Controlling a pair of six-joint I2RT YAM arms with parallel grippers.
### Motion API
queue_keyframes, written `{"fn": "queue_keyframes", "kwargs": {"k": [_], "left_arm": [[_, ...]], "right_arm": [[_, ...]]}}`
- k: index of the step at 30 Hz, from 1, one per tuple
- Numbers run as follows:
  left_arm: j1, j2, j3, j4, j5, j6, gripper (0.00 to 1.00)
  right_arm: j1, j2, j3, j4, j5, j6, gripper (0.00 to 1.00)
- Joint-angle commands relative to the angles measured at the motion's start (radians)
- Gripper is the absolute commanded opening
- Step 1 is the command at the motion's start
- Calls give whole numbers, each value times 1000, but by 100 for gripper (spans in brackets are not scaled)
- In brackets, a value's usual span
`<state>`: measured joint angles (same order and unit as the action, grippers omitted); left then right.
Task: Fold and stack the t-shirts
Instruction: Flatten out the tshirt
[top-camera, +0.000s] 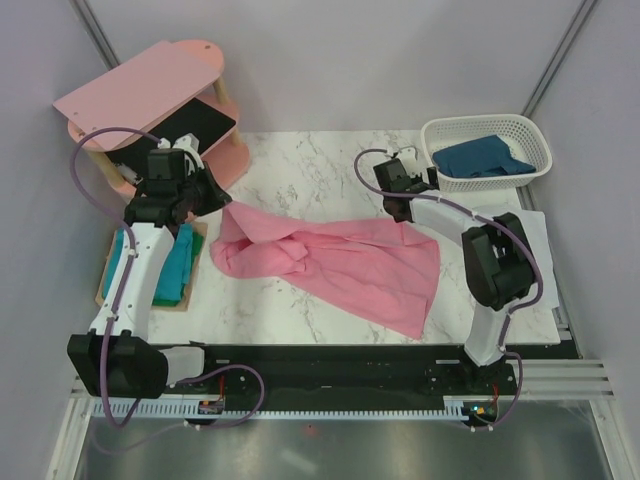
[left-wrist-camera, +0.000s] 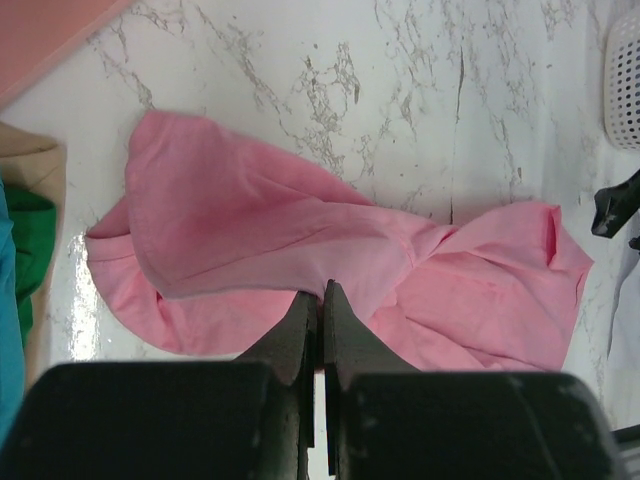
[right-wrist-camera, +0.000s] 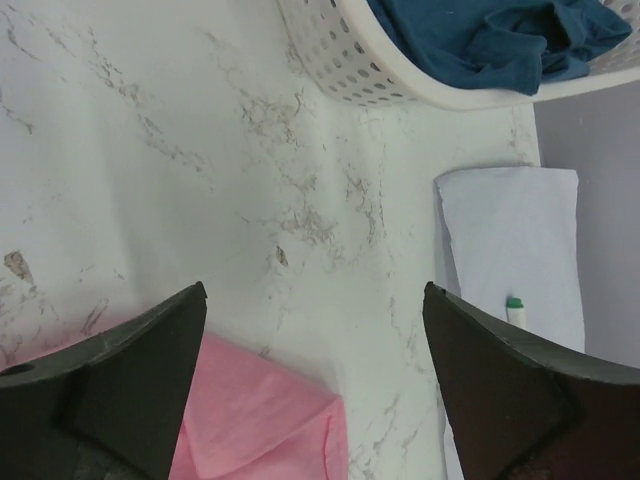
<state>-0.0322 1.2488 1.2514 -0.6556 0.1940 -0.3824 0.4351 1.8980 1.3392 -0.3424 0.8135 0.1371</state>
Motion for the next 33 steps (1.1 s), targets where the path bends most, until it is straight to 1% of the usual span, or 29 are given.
{"fn": "queue_keyframes", "kwargs": {"k": [1,4,8,10,14,15,18,23,27,29,31,33], "left_arm": [[-3,3,-13,57,32,28,2],[-6,6,-20,63,39,27,2],[-8,6,-40,76,42,23,2],[-9,3,-47,80,42,20,2],[-9,1,-58,83,35,22,2],[-9,3,-58,83,33,26,2],[-9,1,-61,83,30,27,2],[-9,8,-73,91,28,27,2],[-9,9,-83,91,21,30,2],[-9,9,-86,91,21,30,2],[-9,8,-86,93,25,30,2],[-9,6,-86,94,25,30,2]], "right_arm": [[7,-161,-98,26,-92,2,98],[7,-230,-159,25,-152,10,98],[7,-240,-205,17,-226,15,97],[14,-222,-221,13,-256,27,90],[19,-197,-241,8,-313,70,66],[22,-194,-245,8,-316,76,64],[33,-188,-256,5,-330,105,62],[60,-168,-268,-1,-323,122,61],[73,-126,-270,-12,-275,130,60],[74,-100,-268,-15,-245,144,55],[74,-74,-267,-15,-177,156,47],[74,-53,-249,-14,-145,159,47]]}}
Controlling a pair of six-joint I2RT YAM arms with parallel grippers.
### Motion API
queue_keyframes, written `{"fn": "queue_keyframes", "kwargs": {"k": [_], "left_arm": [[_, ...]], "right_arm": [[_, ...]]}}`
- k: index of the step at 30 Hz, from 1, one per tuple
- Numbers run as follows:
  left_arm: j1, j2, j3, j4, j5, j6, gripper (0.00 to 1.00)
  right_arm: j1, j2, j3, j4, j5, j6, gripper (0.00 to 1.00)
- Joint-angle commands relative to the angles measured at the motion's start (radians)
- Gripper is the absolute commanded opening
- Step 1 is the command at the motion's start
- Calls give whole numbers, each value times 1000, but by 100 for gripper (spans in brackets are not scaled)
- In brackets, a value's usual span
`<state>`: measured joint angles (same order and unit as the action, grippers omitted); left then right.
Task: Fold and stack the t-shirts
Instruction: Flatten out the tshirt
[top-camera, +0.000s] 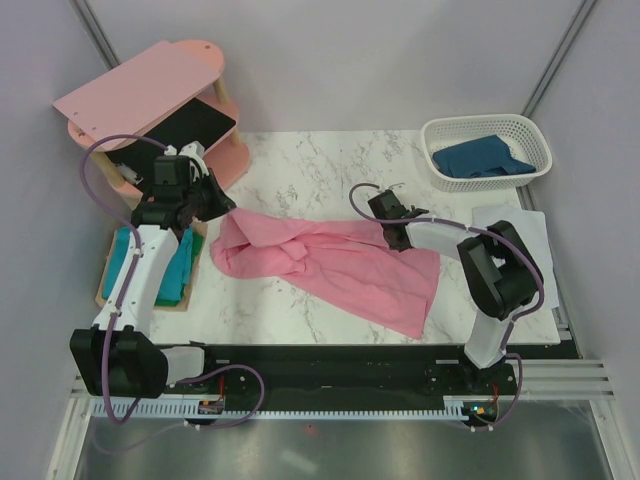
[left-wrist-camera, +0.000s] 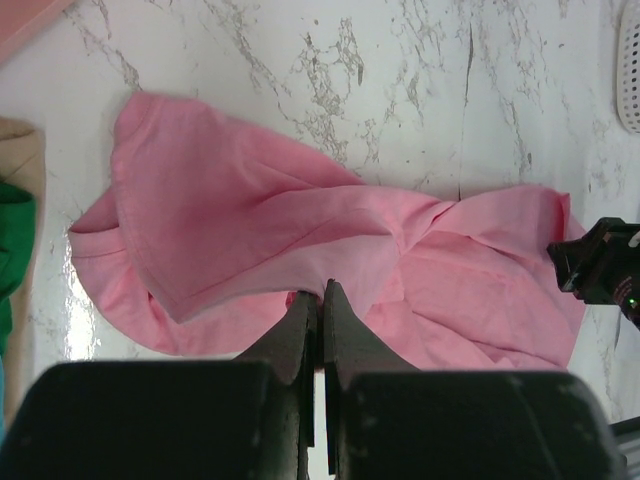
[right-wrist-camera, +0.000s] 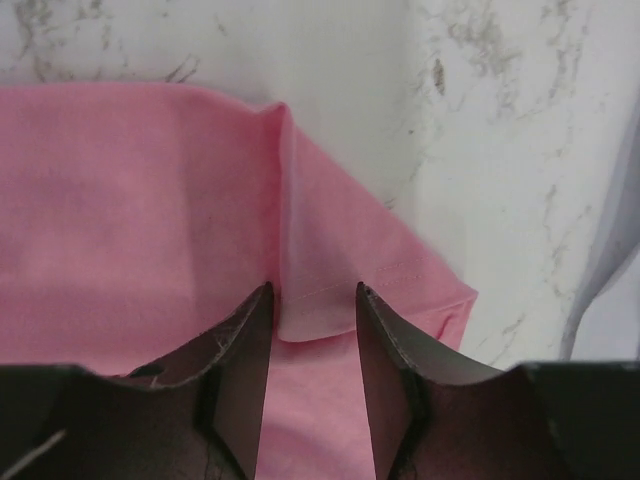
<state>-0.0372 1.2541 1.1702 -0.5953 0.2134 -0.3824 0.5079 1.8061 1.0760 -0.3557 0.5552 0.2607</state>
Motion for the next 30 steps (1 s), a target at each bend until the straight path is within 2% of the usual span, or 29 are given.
{"fn": "queue_keyframes", "kwargs": {"k": [1,3,5,6,7,8,9,20,24,26,30], "left_arm": [[-4,2,-4,34,6,31,2],[-4,2,-7,35,4,31,2],[-4,4,-7,34,1,31,2],[-4,2,-10,35,1,31,2],[-4,1,-12,34,0,31,2],[-4,1,-12,34,-3,33,2],[-4,1,-11,35,-3,33,2],[-4,13,20,34,-5,42,2],[-4,-24,77,3,23,53,2],[-4,-60,112,-17,29,57,2],[-4,-182,177,-63,8,79,2]], "right_arm": [[1,56,21,-2,138,35,47],[1,77,41,0,161,35,47],[1,85,56,-2,184,31,41],[0,85,65,-6,189,31,33],[1,82,68,-6,193,31,15],[0,76,71,-8,198,32,8],[1,61,73,-9,196,29,5],[1,-77,67,-48,216,2,0],[7,-273,53,-65,200,-30,0],[21,-359,47,-68,135,-49,0],[84,-647,28,-60,-7,-107,0]]}}
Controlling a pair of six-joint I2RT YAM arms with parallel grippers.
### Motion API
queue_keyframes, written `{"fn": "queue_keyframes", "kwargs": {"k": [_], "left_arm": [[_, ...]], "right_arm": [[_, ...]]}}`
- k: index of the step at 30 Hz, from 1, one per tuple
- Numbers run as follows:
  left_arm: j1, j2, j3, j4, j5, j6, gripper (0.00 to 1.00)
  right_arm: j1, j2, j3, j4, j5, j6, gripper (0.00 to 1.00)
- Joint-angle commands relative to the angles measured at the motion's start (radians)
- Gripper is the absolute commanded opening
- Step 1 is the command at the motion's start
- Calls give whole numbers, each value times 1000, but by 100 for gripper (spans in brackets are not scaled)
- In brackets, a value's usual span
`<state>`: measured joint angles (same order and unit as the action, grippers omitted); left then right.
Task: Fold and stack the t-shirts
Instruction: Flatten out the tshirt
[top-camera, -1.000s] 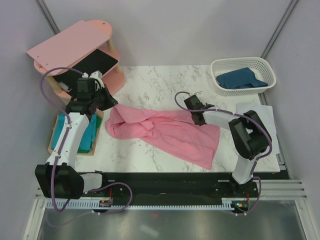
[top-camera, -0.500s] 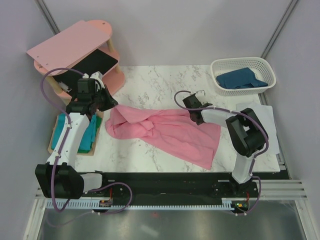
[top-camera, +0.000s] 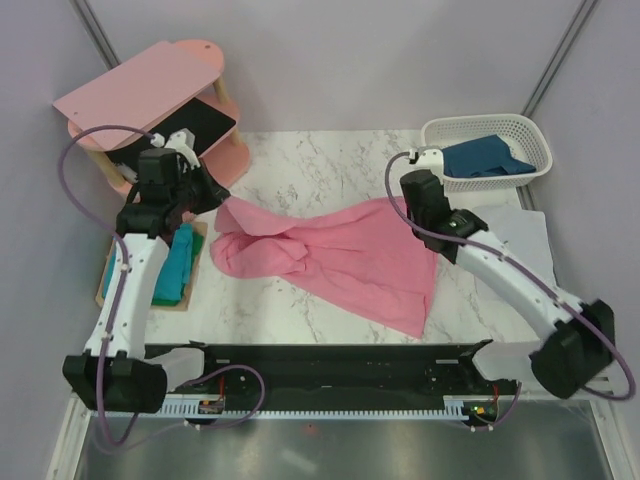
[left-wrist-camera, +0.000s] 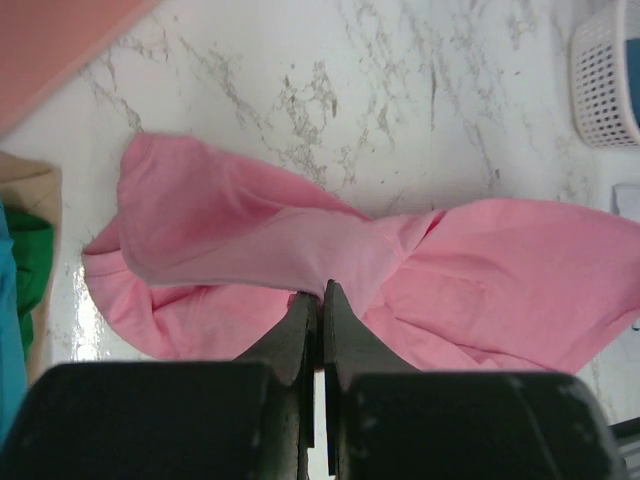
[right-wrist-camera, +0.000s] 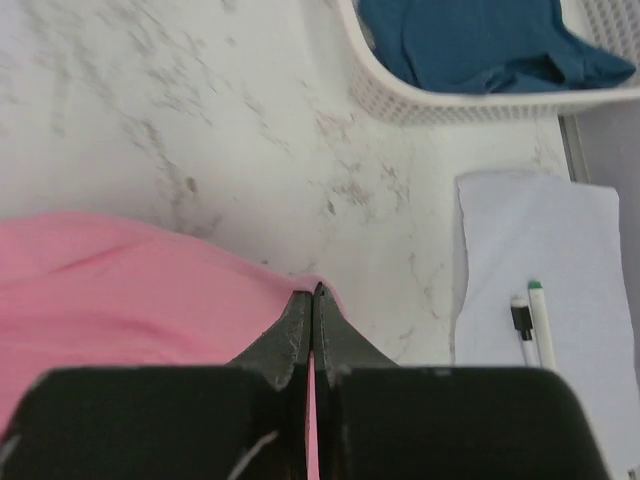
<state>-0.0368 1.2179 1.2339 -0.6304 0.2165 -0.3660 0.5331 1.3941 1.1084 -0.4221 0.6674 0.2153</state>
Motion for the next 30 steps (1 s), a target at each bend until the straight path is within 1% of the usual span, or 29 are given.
{"fn": "queue_keyframes", "kwargs": {"k": [1,2,3,5,8,11,12,16,21,26,30], "left_arm": [[-5,-196,143,-40,-11,68,2],[-5,-222,162,-52,-15,82,2],[-5,-245,180,-78,-22,88,2],[-5,-316,240,-104,-31,102,2],[-5,-392,334,-158,-28,108,2],[-5,-434,436,-228,-22,110,2],[-5,-437,490,-254,-16,113,2],[-5,-445,604,-368,6,119,2],[-8,-498,648,-396,41,79,2],[-9,-511,731,-419,52,70,2],[-9,-485,863,-430,80,59,2]], "right_arm": [[76,-280,1,2,-133,-63,0],[115,-324,11,-16,-156,-67,0],[134,-401,36,-24,-169,-73,0],[183,-495,89,-59,-216,-83,0],[205,-601,143,-98,-294,-85,0],[203,-677,157,-106,-308,-93,0],[203,-688,163,-110,-290,-97,0],[203,-705,199,-147,-244,-135,0],[205,-748,194,-122,-204,-177,0],[203,-793,231,-113,-229,-194,0],[197,-790,291,-136,-259,-209,0]]}}
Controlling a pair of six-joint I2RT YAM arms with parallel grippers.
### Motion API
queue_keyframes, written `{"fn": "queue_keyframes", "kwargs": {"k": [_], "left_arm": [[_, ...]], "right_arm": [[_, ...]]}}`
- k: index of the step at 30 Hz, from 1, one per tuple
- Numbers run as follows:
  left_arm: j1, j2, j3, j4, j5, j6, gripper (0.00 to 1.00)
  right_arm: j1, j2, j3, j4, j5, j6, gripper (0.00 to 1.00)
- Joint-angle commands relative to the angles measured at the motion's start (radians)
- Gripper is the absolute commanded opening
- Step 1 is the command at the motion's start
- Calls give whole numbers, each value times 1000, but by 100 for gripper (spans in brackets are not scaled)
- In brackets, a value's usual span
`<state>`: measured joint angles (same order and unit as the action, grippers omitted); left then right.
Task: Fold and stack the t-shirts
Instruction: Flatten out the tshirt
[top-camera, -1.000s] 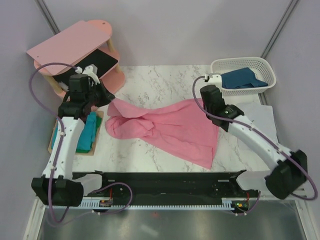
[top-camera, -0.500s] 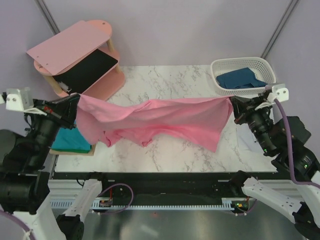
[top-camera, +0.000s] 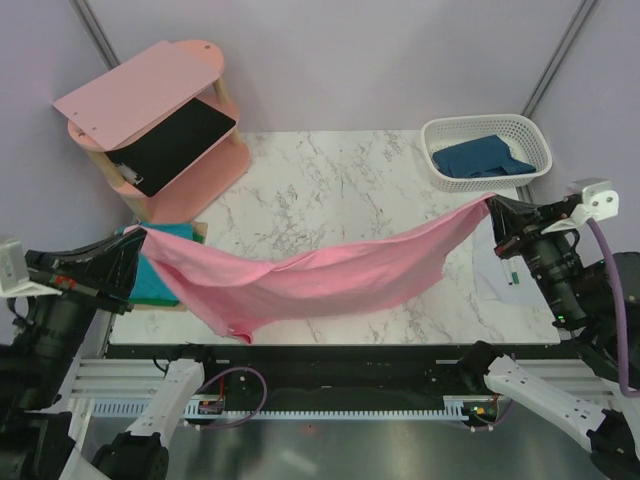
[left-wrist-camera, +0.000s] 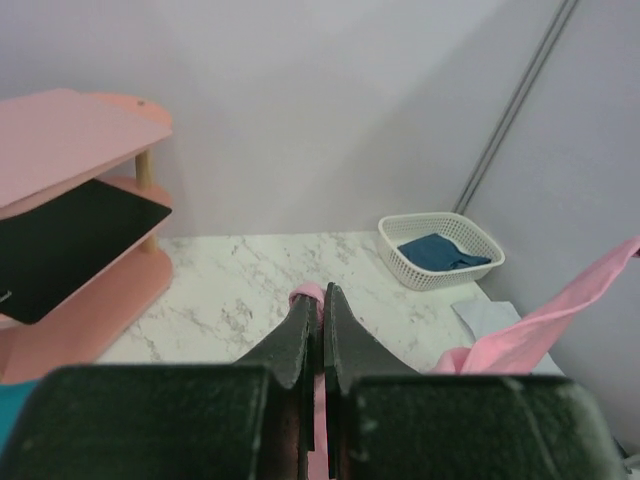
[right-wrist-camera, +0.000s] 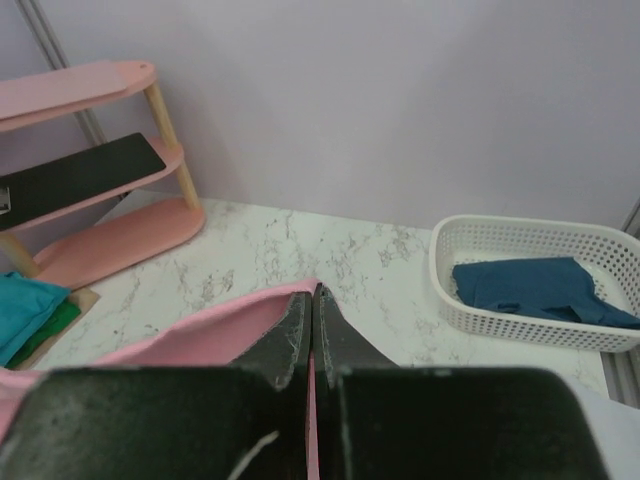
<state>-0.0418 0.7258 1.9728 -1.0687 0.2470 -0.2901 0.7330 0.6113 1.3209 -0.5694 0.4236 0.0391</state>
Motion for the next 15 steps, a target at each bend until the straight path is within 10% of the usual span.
{"fn": "queue_keyframes", "kwargs": {"k": [1,15], "left_arm": [[-4,18,144,7,51,-21,2],[-4,147,319,-22,34,-43,2]], "right_arm": [[-9,-13,98,8,-26,-31,0],[-202,-39,193,3,-57,-65,0]]}}
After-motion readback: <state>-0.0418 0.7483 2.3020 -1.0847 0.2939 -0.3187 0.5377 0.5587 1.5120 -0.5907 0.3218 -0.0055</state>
